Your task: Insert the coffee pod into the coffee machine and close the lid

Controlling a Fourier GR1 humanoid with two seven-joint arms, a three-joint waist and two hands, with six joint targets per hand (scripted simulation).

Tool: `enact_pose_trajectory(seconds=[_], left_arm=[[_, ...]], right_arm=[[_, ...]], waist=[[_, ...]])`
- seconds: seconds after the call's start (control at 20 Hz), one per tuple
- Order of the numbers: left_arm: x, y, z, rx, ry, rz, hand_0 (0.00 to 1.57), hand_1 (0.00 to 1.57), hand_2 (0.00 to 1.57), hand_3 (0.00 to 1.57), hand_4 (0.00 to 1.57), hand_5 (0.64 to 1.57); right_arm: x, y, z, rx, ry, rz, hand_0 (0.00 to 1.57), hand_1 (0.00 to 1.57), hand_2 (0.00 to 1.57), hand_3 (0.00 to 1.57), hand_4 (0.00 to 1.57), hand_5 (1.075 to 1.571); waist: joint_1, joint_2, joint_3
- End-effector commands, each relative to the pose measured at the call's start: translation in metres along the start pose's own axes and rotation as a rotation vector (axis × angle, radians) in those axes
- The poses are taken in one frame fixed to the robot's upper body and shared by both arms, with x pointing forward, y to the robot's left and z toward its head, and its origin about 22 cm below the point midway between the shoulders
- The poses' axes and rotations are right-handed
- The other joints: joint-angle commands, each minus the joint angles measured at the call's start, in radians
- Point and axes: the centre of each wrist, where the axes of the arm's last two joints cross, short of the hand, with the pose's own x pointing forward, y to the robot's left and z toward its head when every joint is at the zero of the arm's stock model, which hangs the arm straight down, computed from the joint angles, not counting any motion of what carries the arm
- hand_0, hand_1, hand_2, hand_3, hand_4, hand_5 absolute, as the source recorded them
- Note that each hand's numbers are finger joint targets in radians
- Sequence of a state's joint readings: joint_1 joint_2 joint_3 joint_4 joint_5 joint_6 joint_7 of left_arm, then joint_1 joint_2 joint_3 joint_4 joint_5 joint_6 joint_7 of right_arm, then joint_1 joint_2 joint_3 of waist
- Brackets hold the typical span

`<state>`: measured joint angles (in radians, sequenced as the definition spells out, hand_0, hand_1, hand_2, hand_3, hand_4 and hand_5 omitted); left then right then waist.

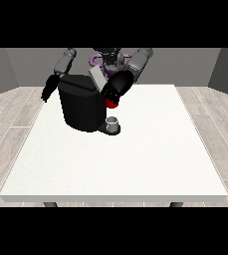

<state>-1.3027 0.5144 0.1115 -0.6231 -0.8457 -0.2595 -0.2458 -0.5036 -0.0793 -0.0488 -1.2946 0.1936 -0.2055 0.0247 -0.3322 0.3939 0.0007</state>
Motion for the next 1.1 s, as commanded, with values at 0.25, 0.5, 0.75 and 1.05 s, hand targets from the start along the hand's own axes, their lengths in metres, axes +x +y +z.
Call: enact_pose_trajectory(seconds=[0.25, 0.5, 0.75, 1.05], left_arm=[[-0.003, -0.016, 0.001, 0.023, -0.029, -0.101, 0.81, 0.81, 0.91, 0.66, 0.0, 1.571], [-0.005, 0.016, 0.004, 0.052, 0.008, -0.132, 0.0, 0.0, 0.63, 0.51, 0.0, 1.571], [-0.021, -0.006, 0.01, 0.037, 0.0, -0.102, 0.0, 0.0, 0.53, 0.44, 0.0, 1.571], [-0.009, -0.025, 0.003, 0.002, 0.023, -0.105, 0.0, 0.0, 0.3, 0.2, 0.0, 1.571]], right_arm=[[0.001, 0.009, 0.004, 0.001, 0.034, 0.015, 0.0, 0.0, 0.0, 0.0, 0.16, 1.571], [-0.005, -0.004, -0.001, 0.003, 0.005, 0.035, 0.0, 0.0, 0.0, 0.0, 0.2, 1.571], [0.01, -0.003, -0.003, 0.004, 0.023, 0.023, 0.0, 0.0, 0.0, 0.0, 0.0, 1.571], [-0.018, -0.002, 0.004, -0.029, 0.071, 0.001, 0.0, 0.0, 0.0, 0.0, 0.14, 1.571]], waist=[[0.0, -0.009, -0.0008], [-0.001, 0.017, -0.0002], [0.004, -0.011, -0.001], [0.051, -0.051, -0.0003]])
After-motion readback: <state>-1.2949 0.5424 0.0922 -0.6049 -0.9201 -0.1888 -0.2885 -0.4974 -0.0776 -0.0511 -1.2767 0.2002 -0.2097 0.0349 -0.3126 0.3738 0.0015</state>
